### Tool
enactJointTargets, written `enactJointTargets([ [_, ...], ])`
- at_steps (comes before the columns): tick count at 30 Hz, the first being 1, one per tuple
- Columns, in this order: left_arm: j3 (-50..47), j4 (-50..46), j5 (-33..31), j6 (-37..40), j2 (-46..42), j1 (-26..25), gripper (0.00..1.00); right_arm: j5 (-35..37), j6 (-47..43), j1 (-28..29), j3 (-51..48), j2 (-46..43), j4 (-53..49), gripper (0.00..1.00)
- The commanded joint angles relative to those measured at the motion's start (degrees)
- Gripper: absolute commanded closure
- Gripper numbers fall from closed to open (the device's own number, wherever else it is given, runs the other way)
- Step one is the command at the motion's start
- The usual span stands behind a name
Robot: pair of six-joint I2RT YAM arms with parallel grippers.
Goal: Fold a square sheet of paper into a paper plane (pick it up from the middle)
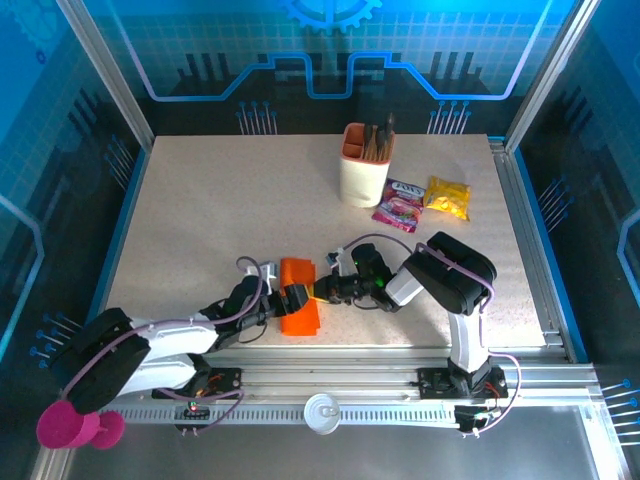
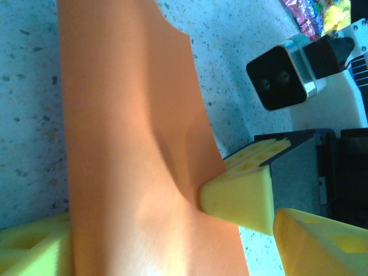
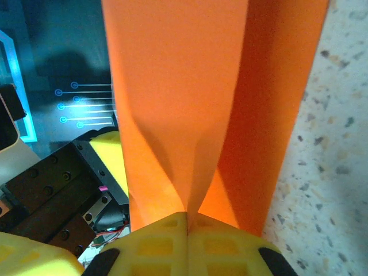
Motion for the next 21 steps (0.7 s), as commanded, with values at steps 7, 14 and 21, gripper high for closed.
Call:
enactJointTargets([
  [7,1.34,-6.01,-0.14,-0.79,-0.19,0.14,0.19,0.36,-0.61,-0.69,-0.54,-0.41,0.43,1.0],
  [14,3.92,-21.53,-6.86,-0.84,-8.37,1.15,0.15,-0.38,0.15,-1.25,-0.7,-0.74,1.63,1.0],
  [21,2.69,-20.32,-3.41,-0.03,-9.4,1.48,0.15,-0.69,0.18,-1.07,-0.7,-1.43,1.56,0.9],
])
